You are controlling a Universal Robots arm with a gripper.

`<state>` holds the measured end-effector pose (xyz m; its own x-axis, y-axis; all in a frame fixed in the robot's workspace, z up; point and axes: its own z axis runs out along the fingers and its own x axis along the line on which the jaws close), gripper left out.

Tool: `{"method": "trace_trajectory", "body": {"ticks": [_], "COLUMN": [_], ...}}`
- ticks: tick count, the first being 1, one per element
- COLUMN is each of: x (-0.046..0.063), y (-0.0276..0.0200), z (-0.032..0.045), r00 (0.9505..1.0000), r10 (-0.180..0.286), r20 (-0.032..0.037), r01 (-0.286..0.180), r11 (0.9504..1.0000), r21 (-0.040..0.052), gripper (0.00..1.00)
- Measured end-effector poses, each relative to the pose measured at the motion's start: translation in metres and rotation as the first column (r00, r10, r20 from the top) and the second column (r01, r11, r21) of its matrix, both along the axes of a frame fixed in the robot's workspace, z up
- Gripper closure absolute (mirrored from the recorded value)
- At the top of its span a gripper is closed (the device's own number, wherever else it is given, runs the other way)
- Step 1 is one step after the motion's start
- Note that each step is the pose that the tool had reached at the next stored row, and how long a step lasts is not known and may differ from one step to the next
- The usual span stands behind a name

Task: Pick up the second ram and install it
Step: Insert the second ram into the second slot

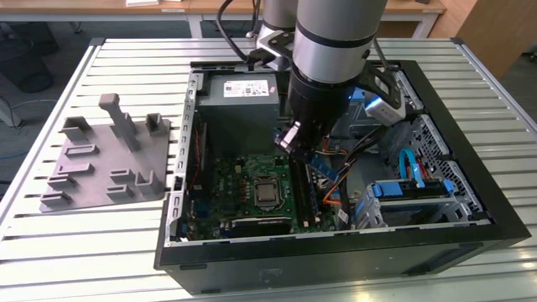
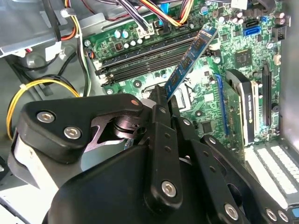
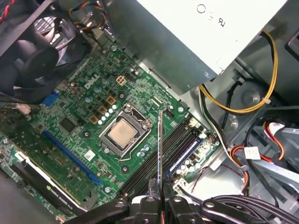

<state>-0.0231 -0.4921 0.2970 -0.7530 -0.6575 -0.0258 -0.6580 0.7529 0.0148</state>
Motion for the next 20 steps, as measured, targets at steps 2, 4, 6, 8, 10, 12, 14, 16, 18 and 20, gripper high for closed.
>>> {"method": "trace_trajectory", "body": {"ticks": [2, 4, 6, 8, 10, 12, 14, 16, 18, 20], "x": [0.0000, 0.0000, 0.0000, 0.0000, 0.0000, 0.0000, 0.0000, 0.0000, 0.0000, 0.0000], "y": [0.0000, 0.0000, 0.0000, 0.0000, 0.0000, 0.0000, 0.0000, 0.0000, 0.0000, 0.0000], "z": [-0.0001, -0.0003, -0.0005, -0.0006, -0.0007, -0.0009, -0.0009, -0.0010, -0.0011, -0.0012], "r00": [0.9997, 0.9983, 0.9956, 0.9921, 0.9880, 0.9841, 0.9803, 0.9759, 0.9711, 0.9666], "r10": [-0.025, -0.058, -0.093, -0.126, -0.154, -0.177, -0.198, -0.218, -0.239, -0.256], "r20": [0.0000, 0.0000, 0.0000, 0.0000, 0.0000, 0.0000, 0.0000, 0.0001, 0.0001, 0.0001], "r01": [0.025, 0.058, 0.093, 0.126, 0.154, 0.177, 0.198, 0.218, 0.239, 0.256], "r11": [0.9997, 0.9983, 0.9956, 0.9921, 0.9880, 0.9841, 0.9803, 0.9759, 0.9711, 0.9666], "r21": [0.0000, 0.0001, 0.0001, 0.0000, 0.0000, 0.0000, -0.0002, -0.0004, -0.0006, -0.0007], "gripper": [0.86, 0.86, 0.86, 0.86, 0.86, 0.86, 0.86, 0.86, 0.86, 0.86]}}
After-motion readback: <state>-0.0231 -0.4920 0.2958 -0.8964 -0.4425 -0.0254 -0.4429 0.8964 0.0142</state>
